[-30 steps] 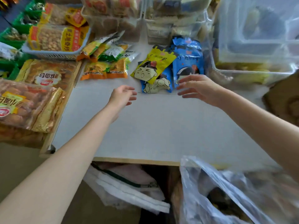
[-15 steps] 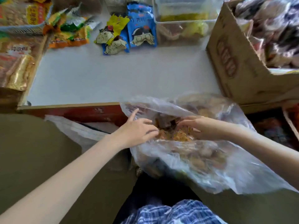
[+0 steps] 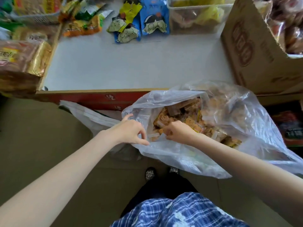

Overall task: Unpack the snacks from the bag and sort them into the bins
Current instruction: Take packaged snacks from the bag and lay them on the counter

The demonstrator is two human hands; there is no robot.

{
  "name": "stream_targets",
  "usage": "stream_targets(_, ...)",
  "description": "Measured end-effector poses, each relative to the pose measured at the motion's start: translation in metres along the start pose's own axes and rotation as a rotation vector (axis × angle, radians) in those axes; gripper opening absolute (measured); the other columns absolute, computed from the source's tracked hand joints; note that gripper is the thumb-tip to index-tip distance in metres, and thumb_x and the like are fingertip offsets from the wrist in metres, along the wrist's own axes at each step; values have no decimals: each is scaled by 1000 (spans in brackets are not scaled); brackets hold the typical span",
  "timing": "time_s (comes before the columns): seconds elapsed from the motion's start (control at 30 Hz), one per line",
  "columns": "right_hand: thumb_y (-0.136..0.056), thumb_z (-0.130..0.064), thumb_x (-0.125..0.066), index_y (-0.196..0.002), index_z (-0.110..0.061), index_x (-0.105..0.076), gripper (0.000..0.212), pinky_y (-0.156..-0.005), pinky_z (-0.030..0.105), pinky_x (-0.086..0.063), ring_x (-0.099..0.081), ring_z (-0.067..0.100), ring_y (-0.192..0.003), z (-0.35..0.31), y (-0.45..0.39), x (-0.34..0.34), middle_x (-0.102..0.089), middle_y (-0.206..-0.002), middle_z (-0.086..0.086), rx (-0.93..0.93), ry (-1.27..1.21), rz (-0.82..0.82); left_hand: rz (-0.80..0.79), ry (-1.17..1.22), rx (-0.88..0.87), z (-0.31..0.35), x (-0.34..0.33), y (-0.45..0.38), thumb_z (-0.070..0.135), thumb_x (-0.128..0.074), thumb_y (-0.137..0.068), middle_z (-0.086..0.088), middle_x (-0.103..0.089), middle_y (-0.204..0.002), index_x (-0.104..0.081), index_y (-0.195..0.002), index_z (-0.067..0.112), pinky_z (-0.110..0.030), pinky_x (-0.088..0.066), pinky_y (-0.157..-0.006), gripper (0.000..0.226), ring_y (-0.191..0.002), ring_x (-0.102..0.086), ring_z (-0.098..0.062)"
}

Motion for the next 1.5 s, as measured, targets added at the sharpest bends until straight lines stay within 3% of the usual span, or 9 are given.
stream_targets(0.1, -94, -15, -52, -98, -1, -61, 17, -73, 36, -49, -60, 26, -85, 5, 0, 21, -65, -95, 10, -28, -58, 85, 68, 144, 45, -9, 6, -2, 47, -58, -87, 15, -66, -91, -63, -115, 28, -37, -20, -114, 34, -76, -53, 6)
stream_targets(0.23, -97, -11, -46, -81, -17, -48, 18, -51, 21, -32, -41, 6, -57, 7, 29, 87, -46, -69, -6, 16, -792, 217, 225, 506, 43, -5, 31, -3, 34, -66, -86, 6, -42, -143, -37, -141, 23, -15, -28, -98, 63, -127, -43, -10)
stream_targets(0.37, -98, -8, -44, -75, -17, -45, 24, -37, 13, -32, -42, 0, -38, 25, 44, 144, -48, -48, -11, -3, -1262, 444, 352, 917, 100, -7, 58, -9, 25, -72, -81, 0, -48, -135, -36, -139, 18, -20, -39, -93, 68, -112, -51, -10)
stream_targets(0.67, -101, -9, -30, -90, -1, -54, 28, -69, 32, -53, -63, 15, -55, 36, 33, 219, -66, -61, 6, 167, -2035, 639, 431, 1353, -15, 17, 115, -21, 29, -73, -66, 0, -68, -100, -59, -102, 22, -30, -49, -91, 39, -97, -64, -18)
stream_targets(0.8, -101, -20, -41, -104, -7, -51, 16, -58, 25, -49, -58, 13, -61, 38, 20, 229, -60, -78, 3, 34, -1656, 629, 576, 1492, 24, 2, 129, -24, 11, -63, -86, -4, -67, -92, -61, -97, 16, -28, -56, -74, 12, -80, -65, -16)
stream_targets(0.9, -93, -28, -56, -139, -14, -30, 55, -85, 37, -52, -63, 25, -96, 27, -7, 218, -55, -121, 9, 6, -1294, 372, 715, 1654, 121, -32, 142, -25, 15, -63, -87, -5, -68, -92, -60, -105, 13, -26, -57, -66, 18, -74, -66, -15)
stream_targets(1.0, -88, -15, -62, -137, -10, -35, 56, -72, 28, -56, -64, 21, -88, -7, -37, 213, -58, -122, 14, 90, -1143, 261, 809, 1723, 221, -69, 158, -29, 16, -62, -89, -3, -66, -85, -59, -99, 16, -22, -56, -56, 10, -60, -66, -9)
stream_targets(1.2, -87, 4, -58, -129, -2, -44, 44, -63, 27, -58, -63, 21, -76, -51, -139, 241, -62, -106, 17, 105, -1325, 369, 790, 1795, 262, -160, 192, -55, 17, -59, -91, -2, -66, -85, -59, -96, 16, -24, -56, -59, 5, -58, -66, -8)
stream_targets(1.5, -87, 10, -54, -131, -4, -40, 48, -50, 20, -54, -59, 17, -68, -108, -382, 280, -56, -90, 8, -115, -1557, 430, 914, 1270, 531, -392, 267, -99, 7, -48, -92, -7, -61, -103, -57, -113, 12, -23, -46, -68, 24, -85, -57, -16)
Point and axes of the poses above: each hand's wrist, its own y-axis away from the middle knuckle, its own x-axis out of the back of the hand, z = x × y, the point moved 7 cm from there along -y, towards the middle knuckle
